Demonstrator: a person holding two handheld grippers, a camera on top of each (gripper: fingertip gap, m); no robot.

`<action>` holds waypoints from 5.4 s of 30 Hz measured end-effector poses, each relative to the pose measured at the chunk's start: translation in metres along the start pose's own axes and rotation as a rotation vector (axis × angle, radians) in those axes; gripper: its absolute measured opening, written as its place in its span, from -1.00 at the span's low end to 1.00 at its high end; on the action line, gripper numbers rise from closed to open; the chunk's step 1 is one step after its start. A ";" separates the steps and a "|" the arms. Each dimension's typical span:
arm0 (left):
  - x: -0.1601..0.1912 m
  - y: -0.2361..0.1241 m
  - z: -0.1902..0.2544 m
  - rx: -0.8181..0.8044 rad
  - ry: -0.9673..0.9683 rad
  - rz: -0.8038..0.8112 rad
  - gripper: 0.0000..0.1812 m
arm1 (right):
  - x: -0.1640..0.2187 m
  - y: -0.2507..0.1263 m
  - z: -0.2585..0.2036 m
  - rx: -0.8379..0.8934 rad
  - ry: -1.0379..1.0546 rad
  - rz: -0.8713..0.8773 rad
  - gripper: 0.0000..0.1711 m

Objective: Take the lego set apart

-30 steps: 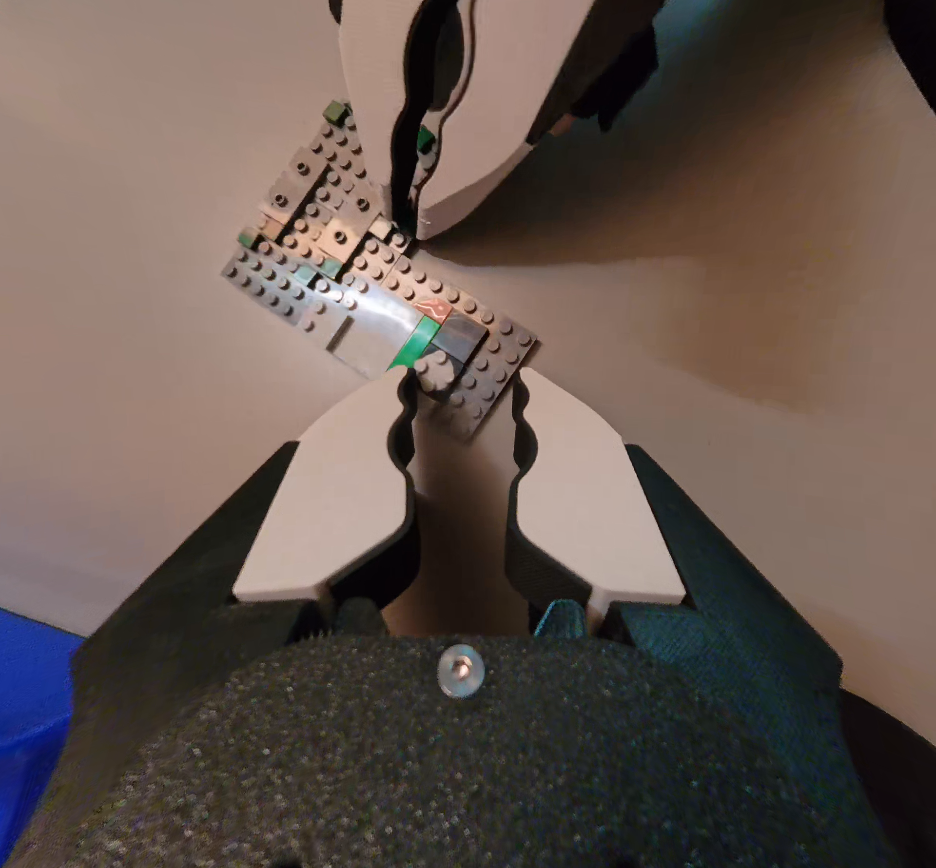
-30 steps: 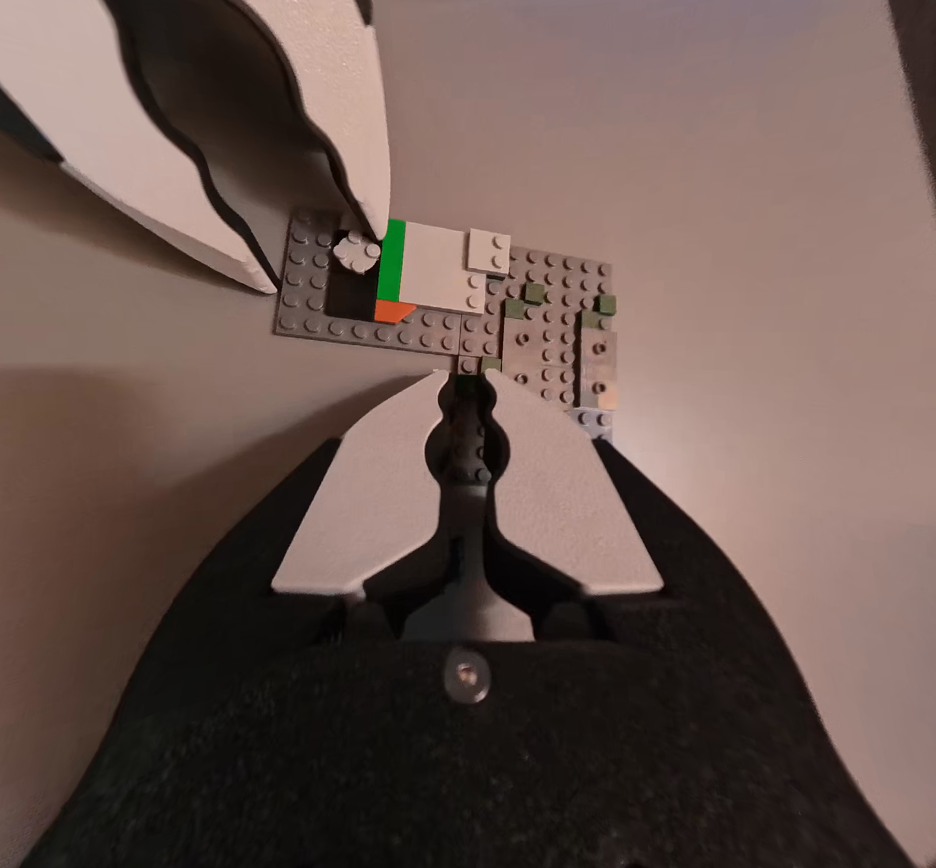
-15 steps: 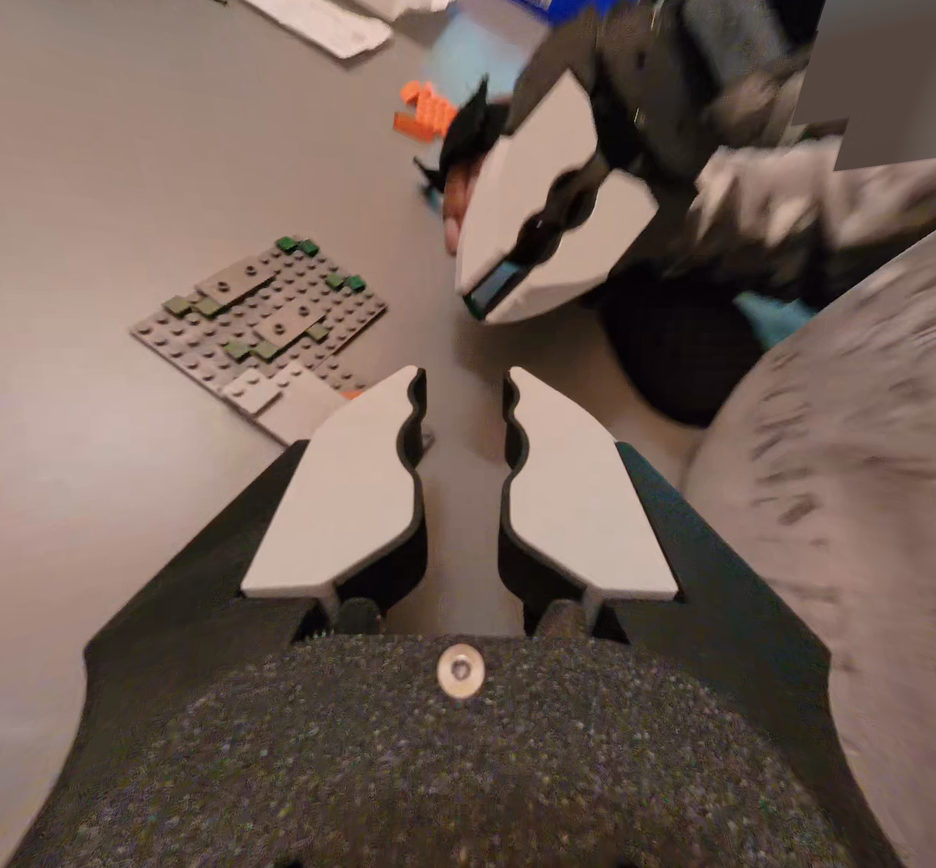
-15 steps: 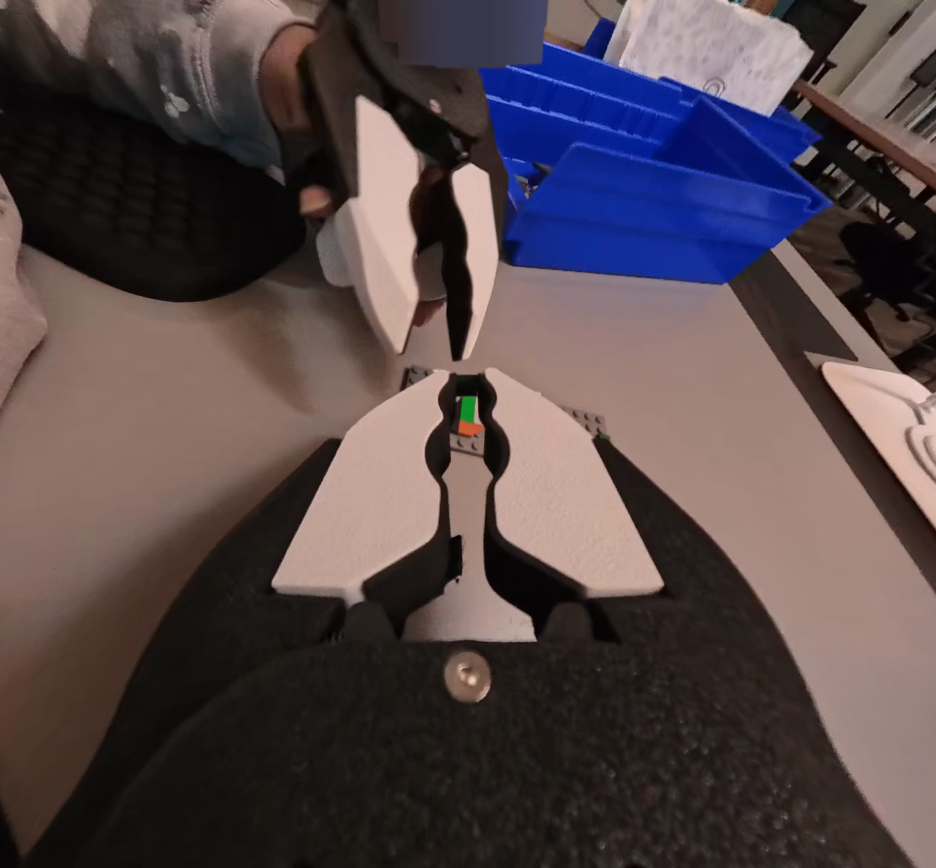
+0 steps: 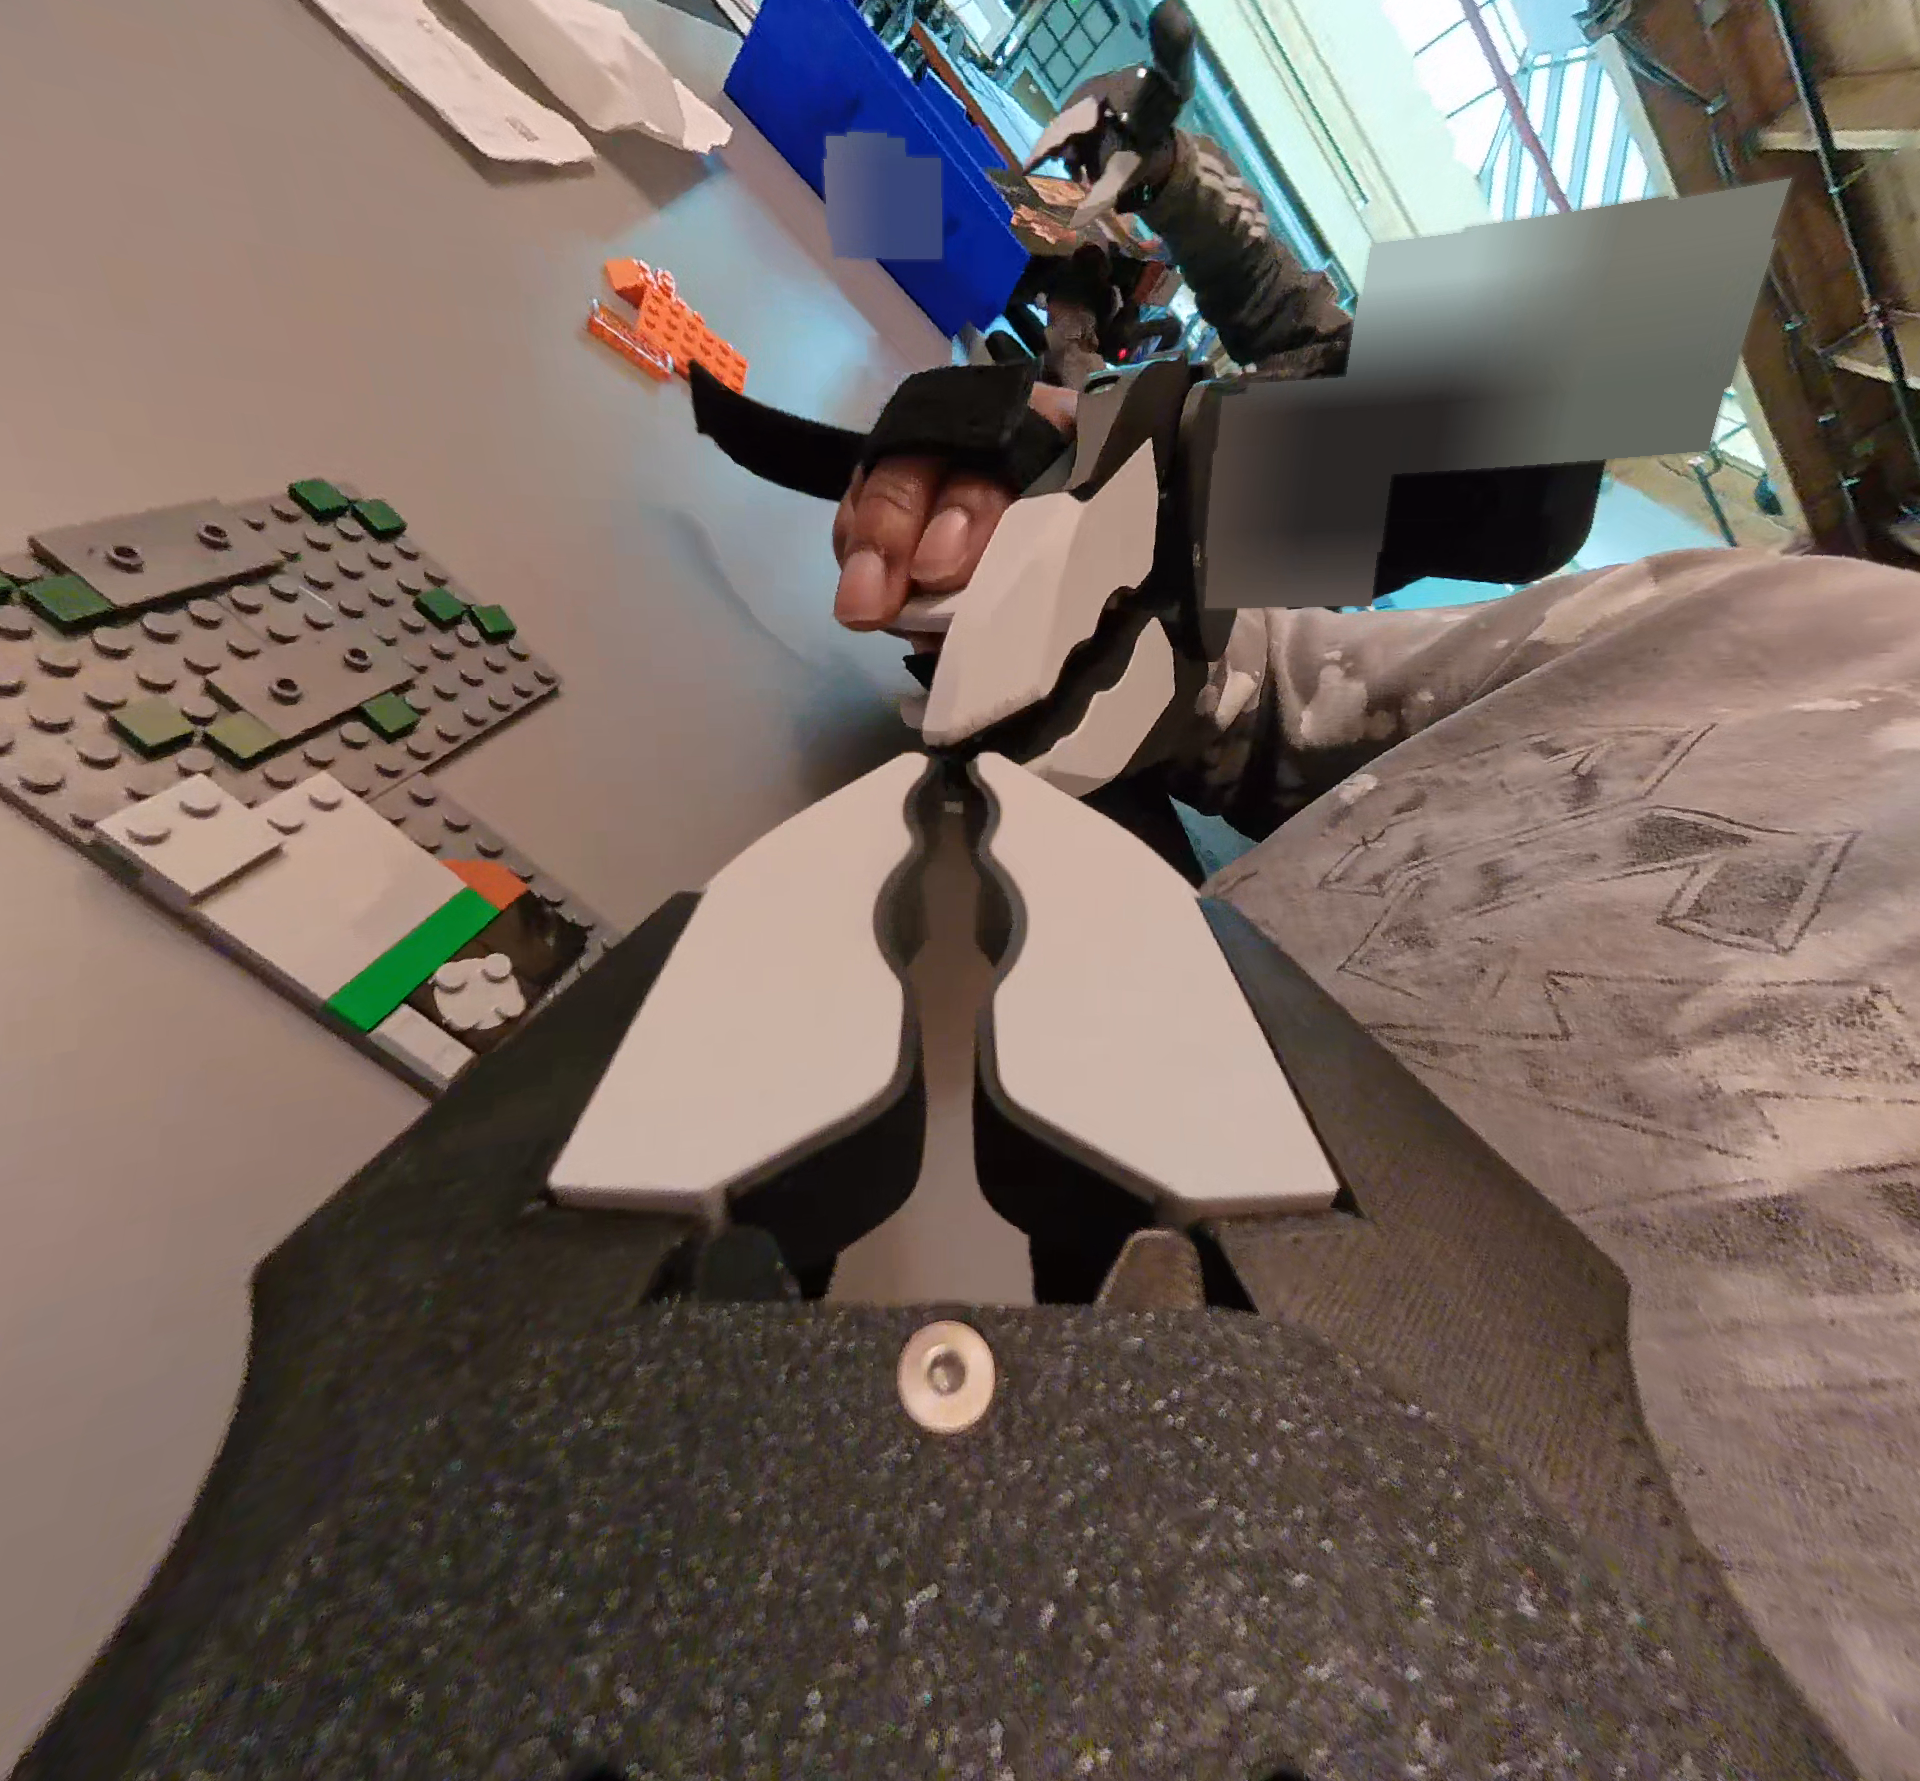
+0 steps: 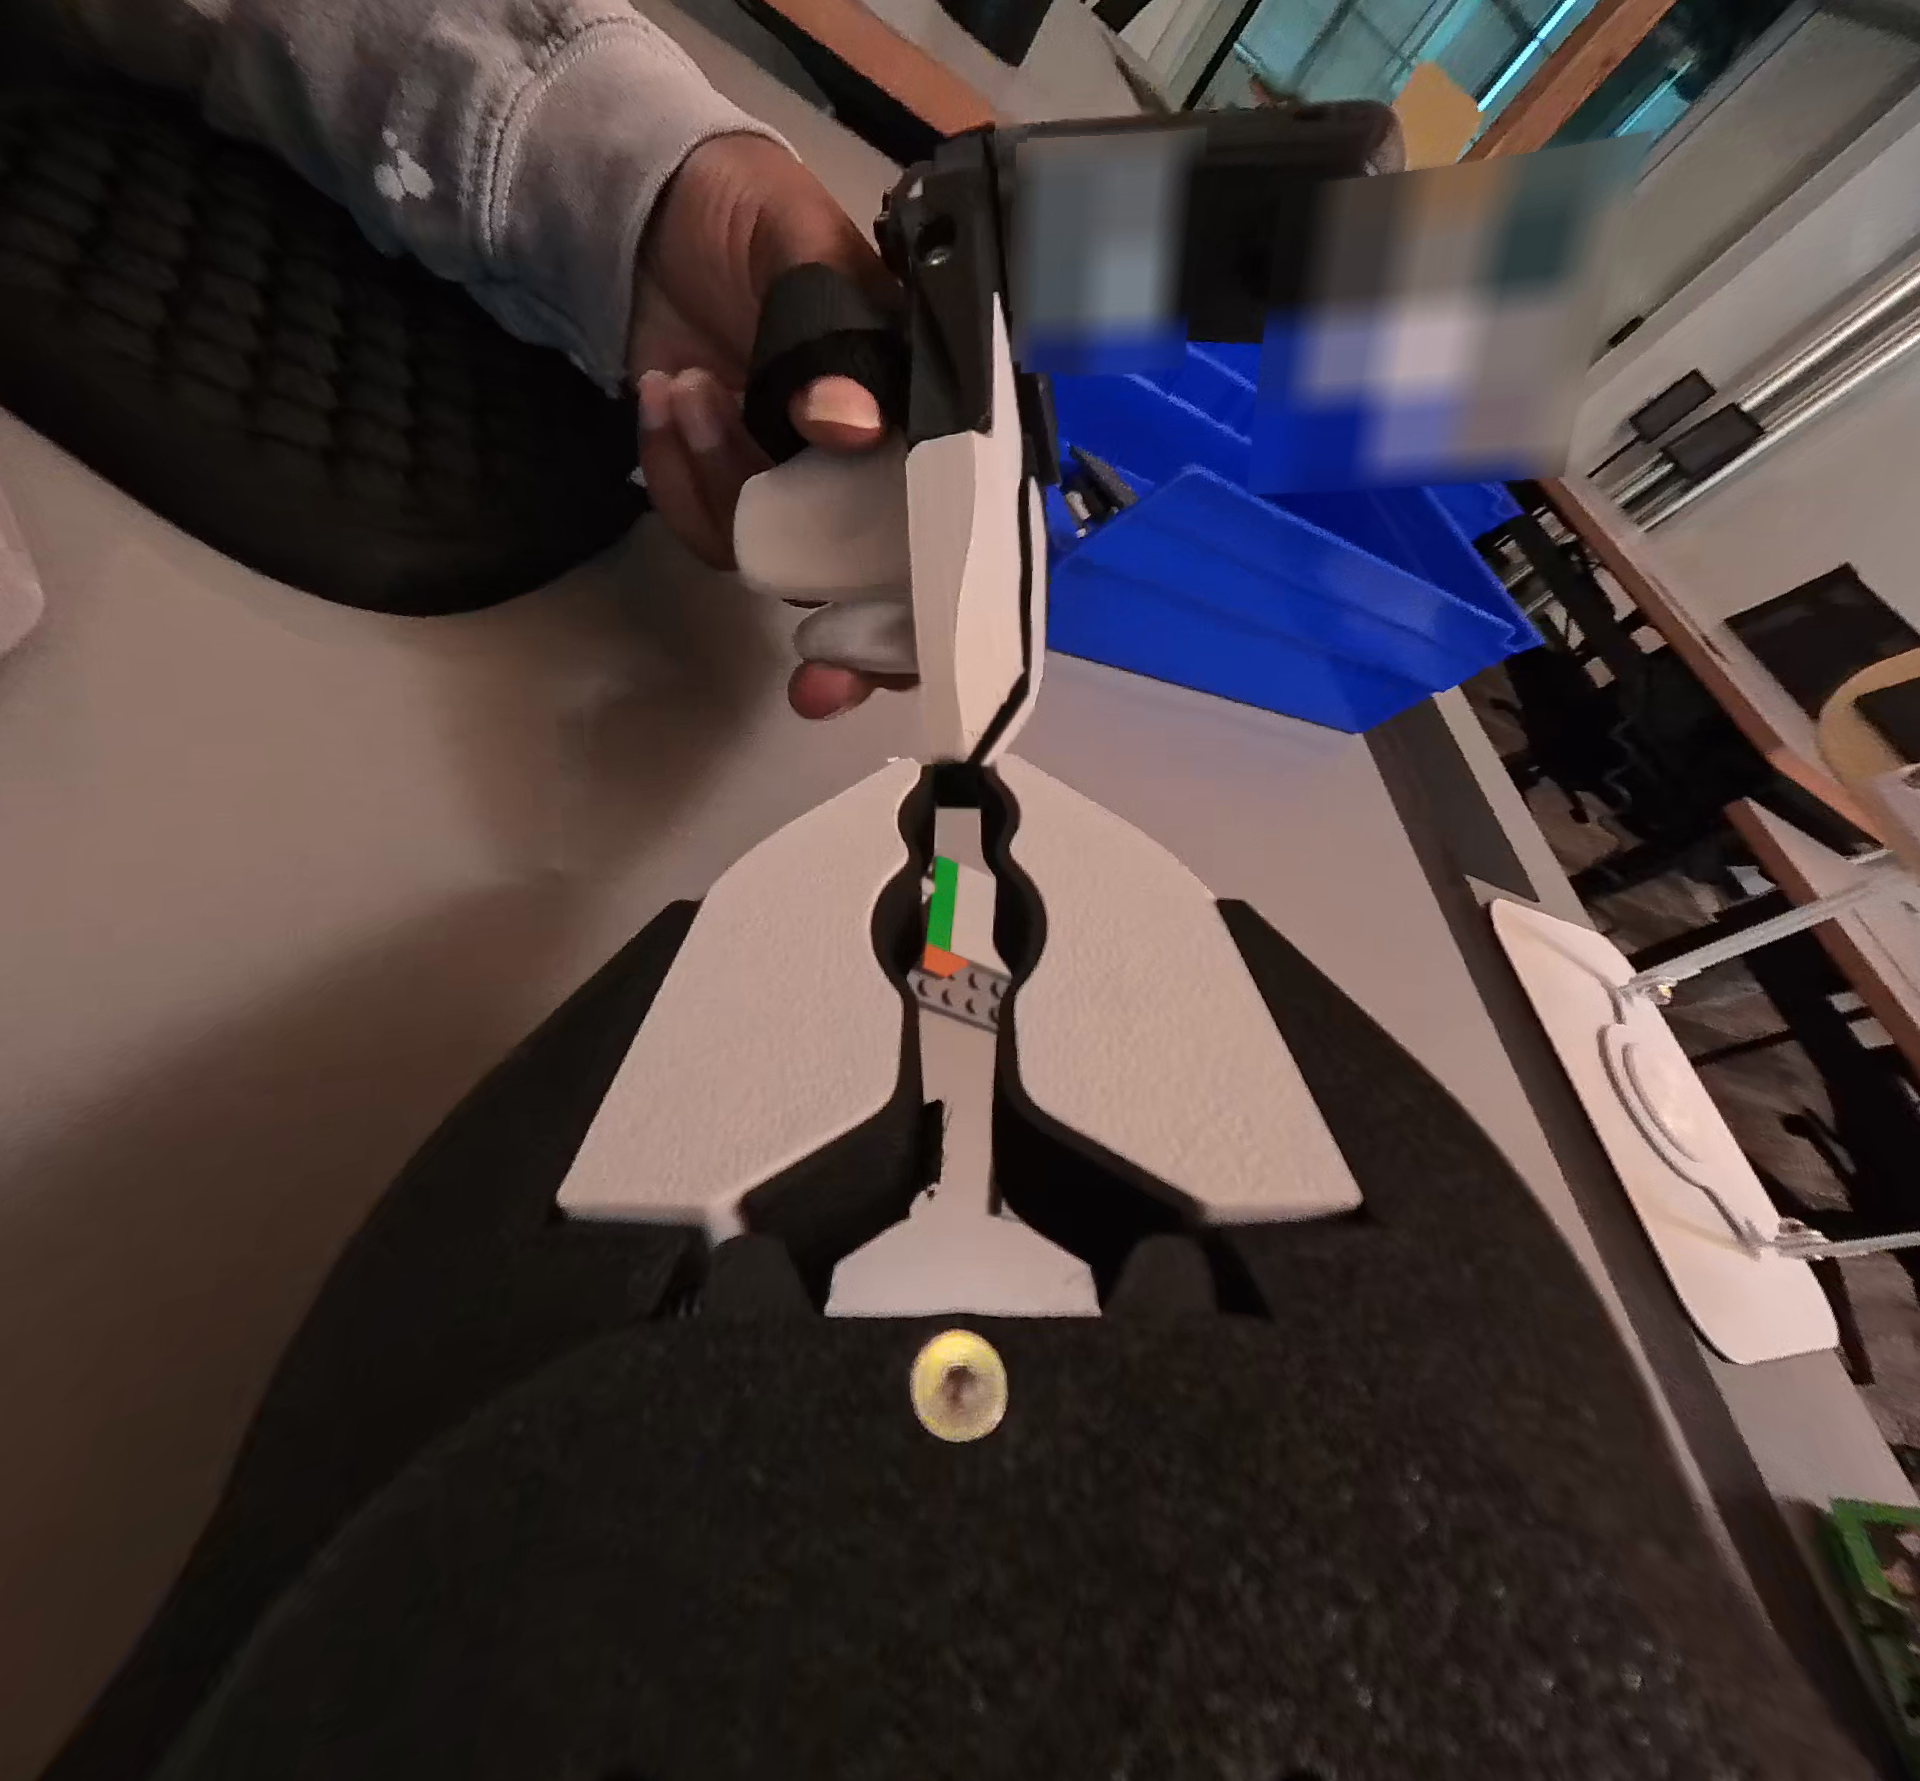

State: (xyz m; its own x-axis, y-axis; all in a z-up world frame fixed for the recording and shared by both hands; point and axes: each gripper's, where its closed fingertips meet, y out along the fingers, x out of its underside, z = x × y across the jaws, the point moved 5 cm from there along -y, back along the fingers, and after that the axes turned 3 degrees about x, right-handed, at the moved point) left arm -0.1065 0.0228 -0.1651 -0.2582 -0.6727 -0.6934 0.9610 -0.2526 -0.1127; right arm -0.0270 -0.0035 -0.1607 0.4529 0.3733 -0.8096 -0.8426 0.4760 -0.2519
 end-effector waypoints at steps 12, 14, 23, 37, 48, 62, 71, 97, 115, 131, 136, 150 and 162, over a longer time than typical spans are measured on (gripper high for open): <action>-0.051 -0.135 -0.017 -0.831 0.409 0.087 -0.97 | 0.043 -0.002 0.026 0.039 0.178 -0.169 -0.84; -0.048 -0.161 -0.030 -1.008 0.409 0.017 -0.96 | 0.054 0.001 0.027 0.051 0.184 -0.229 -0.84; -0.024 -0.188 -0.058 -1.207 0.358 -0.129 -0.54 | 0.087 0.016 0.053 0.038 0.317 -0.406 -0.80; -0.023 -0.070 -0.022 -0.803 0.642 -0.229 -0.63 | 0.110 0.023 0.080 -0.139 0.628 -0.476 -0.74; 0.004 -0.029 -0.057 -0.703 0.572 -0.341 -0.64 | 0.114 0.052 0.074 -0.265 0.589 -0.577 -0.82; -0.020 -0.015 -0.053 -0.322 0.131 -0.064 -0.60 | 0.050 0.018 0.062 -0.132 0.203 -0.154 -0.82; -0.032 0.007 -0.031 -0.015 -0.099 0.031 -0.93 | 0.013 -0.007 0.055 0.102 -0.144 -0.133 -0.82; -0.015 0.009 -0.052 -0.205 -0.099 -0.021 -0.94 | 0.013 -0.029 0.072 -0.278 0.672 0.277 -0.82; -0.033 -0.020 -0.033 -0.434 0.232 0.059 -0.60 | 0.027 -0.009 0.055 -0.284 0.649 0.148 -0.82; -0.045 -0.032 -0.004 -0.303 0.209 0.078 -0.95 | 0.020 0.013 0.035 -0.070 0.191 -0.110 -0.60; -0.073 -0.114 -0.007 -0.760 0.386 0.180 -0.94 | 0.062 0.026 0.021 -0.201 0.229 -0.353 -0.62; -0.070 -0.144 -0.003 -0.985 0.517 0.161 -0.71 | 0.067 0.044 0.021 -0.196 0.135 -0.374 -0.82; -0.030 -0.029 -0.032 -0.245 0.030 0.069 -0.71 | 0.033 0.017 0.039 0.047 -0.120 -0.154 -0.82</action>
State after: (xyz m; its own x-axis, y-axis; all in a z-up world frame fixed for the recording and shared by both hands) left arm -0.1238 0.0723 -0.1636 -0.1918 -0.6608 -0.7256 0.9726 -0.0288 -0.2309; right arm -0.0146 0.0482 -0.1709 0.6097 0.3842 -0.6933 -0.7472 0.5704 -0.3409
